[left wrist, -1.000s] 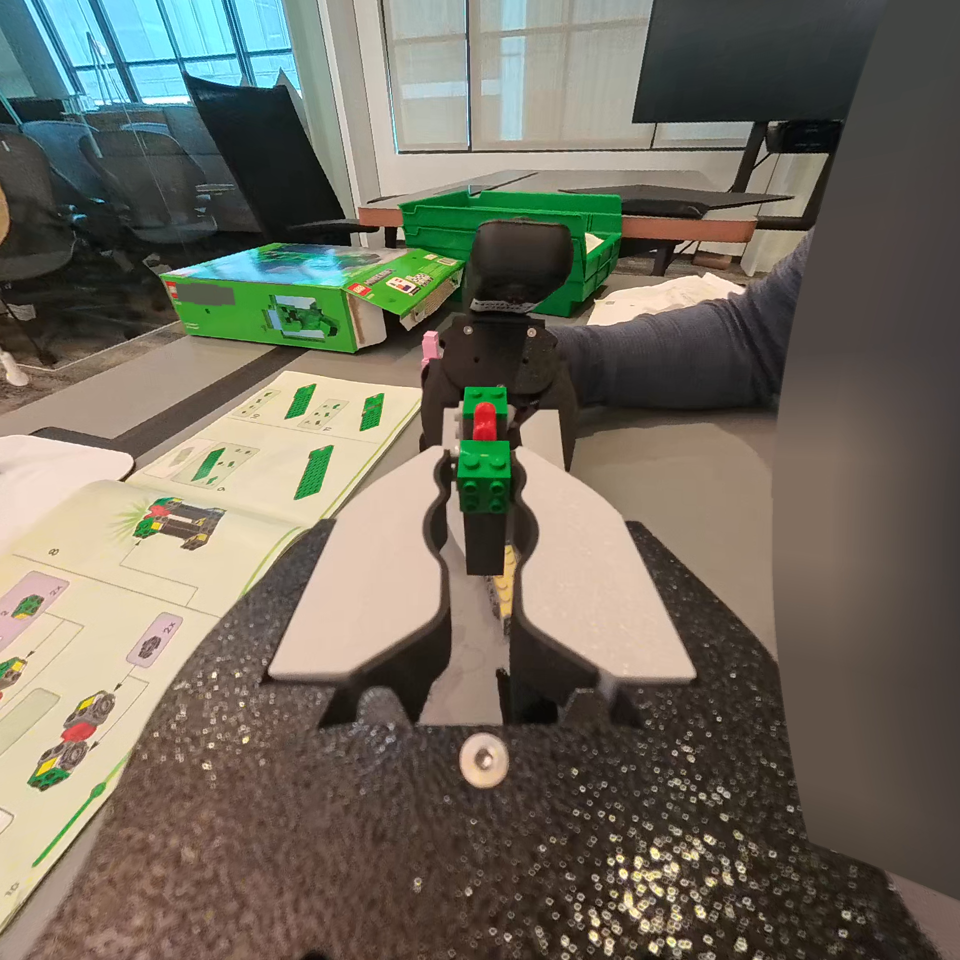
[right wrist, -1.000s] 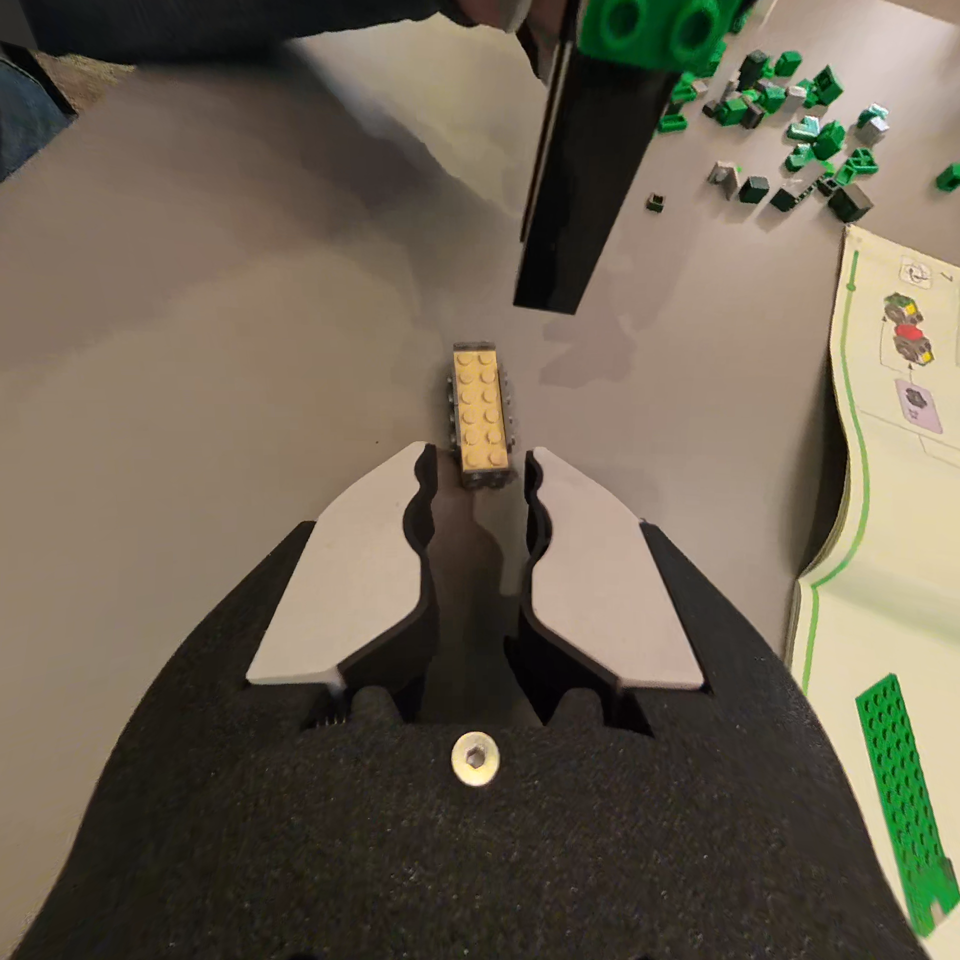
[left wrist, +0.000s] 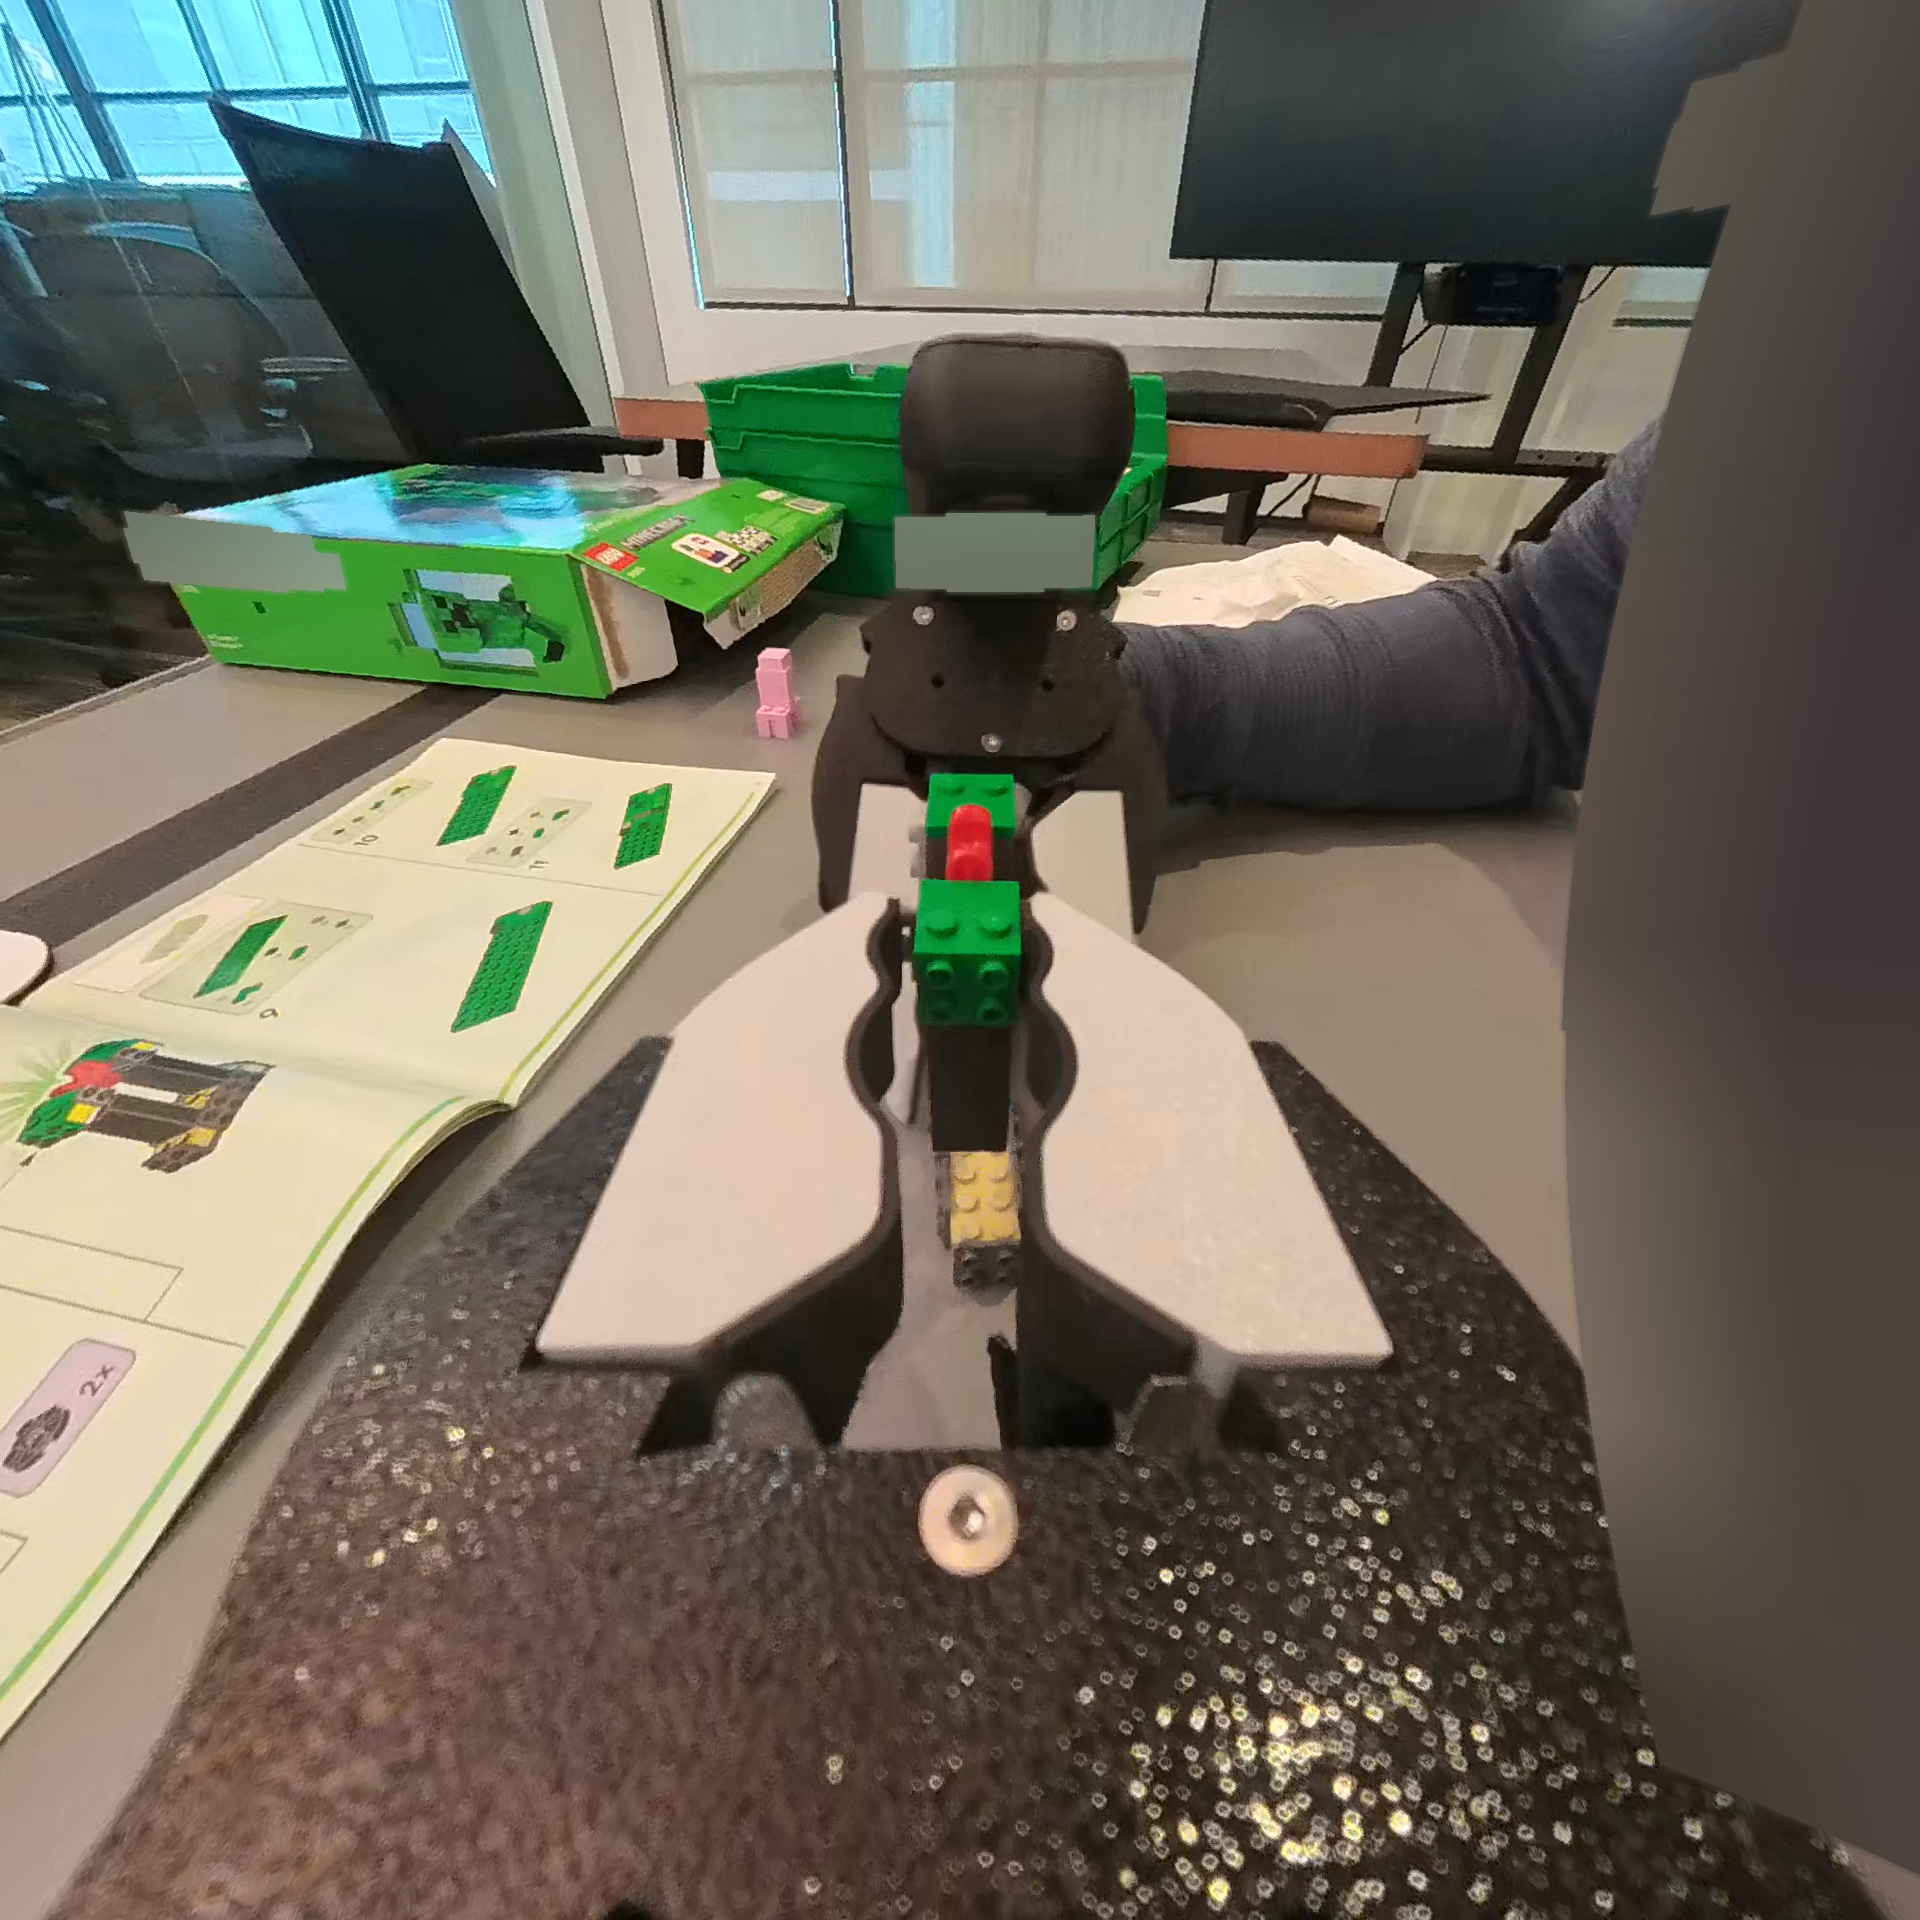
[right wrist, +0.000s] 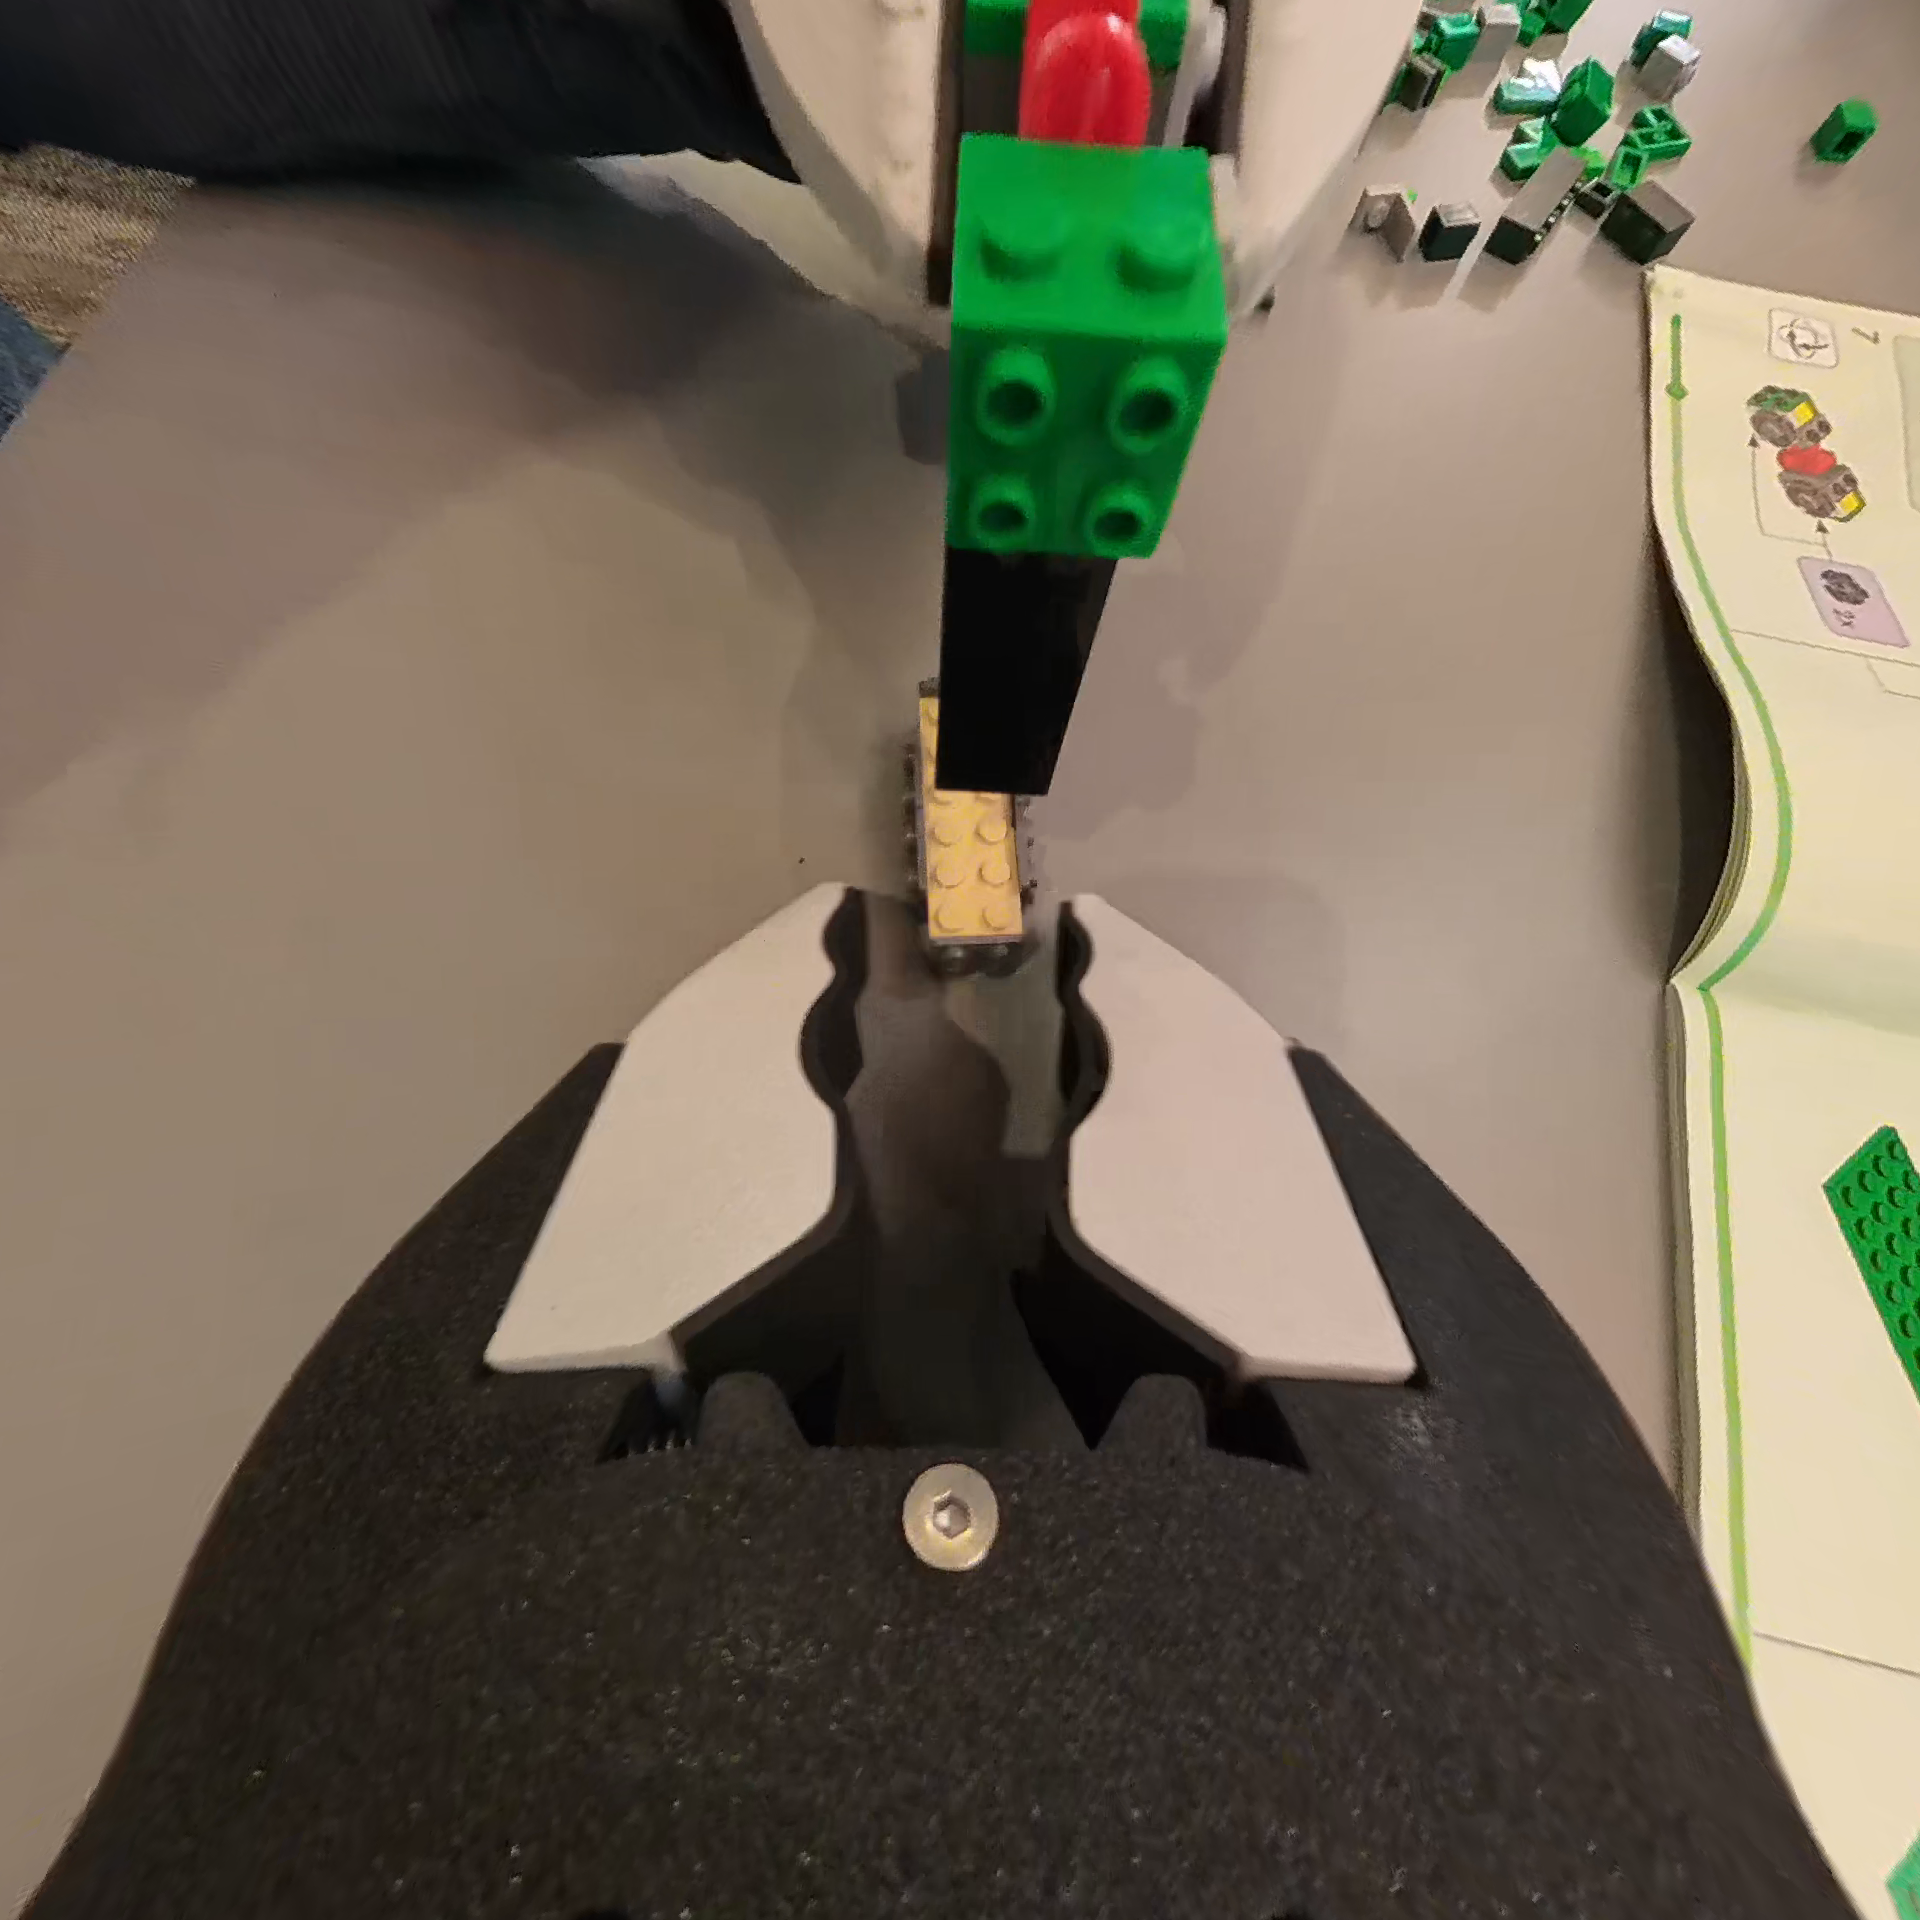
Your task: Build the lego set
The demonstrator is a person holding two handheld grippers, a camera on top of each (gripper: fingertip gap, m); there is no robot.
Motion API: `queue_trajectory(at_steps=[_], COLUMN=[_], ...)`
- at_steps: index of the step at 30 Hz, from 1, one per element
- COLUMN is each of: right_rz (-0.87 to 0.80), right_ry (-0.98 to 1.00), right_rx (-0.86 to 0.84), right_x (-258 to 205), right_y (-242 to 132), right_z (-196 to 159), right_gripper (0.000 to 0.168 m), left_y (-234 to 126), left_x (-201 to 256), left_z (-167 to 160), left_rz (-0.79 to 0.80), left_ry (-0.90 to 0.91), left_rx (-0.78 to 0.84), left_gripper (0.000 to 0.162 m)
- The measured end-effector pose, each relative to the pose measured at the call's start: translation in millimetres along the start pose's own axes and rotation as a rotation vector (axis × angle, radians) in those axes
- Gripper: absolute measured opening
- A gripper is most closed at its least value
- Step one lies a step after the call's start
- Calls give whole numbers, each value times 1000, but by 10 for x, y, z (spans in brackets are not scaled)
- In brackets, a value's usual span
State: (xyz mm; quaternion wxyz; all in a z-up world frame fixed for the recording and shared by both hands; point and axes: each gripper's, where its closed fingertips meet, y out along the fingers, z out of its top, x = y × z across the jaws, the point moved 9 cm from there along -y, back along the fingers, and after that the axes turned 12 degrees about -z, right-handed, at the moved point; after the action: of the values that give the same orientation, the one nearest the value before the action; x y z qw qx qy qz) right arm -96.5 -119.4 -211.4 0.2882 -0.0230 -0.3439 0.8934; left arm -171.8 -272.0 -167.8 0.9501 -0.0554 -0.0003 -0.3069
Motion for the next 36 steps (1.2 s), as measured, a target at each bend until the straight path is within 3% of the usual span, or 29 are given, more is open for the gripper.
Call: queue_trajectory(at_steps=[3,13,30,36], right_rz=[0,65,87,75], right_ry=[40,220,236,256], right_rx=[49,262,288,300], right_x=[11,74,72,92], right_y=[-52,-166,-154,-161], right_z=[2,76,102,97], right_gripper=[42,29,17,16], left_y=[9,72,85,28], left_x=[-6,-6,3,3], left_z=[-18,-71,-95,-83], left_rz=[3,10,-26,-47], left_ry=[-2,1,-30,-64], left_rx=[-10,-31,-29,-29], left_gripper=[20,20,21,33])
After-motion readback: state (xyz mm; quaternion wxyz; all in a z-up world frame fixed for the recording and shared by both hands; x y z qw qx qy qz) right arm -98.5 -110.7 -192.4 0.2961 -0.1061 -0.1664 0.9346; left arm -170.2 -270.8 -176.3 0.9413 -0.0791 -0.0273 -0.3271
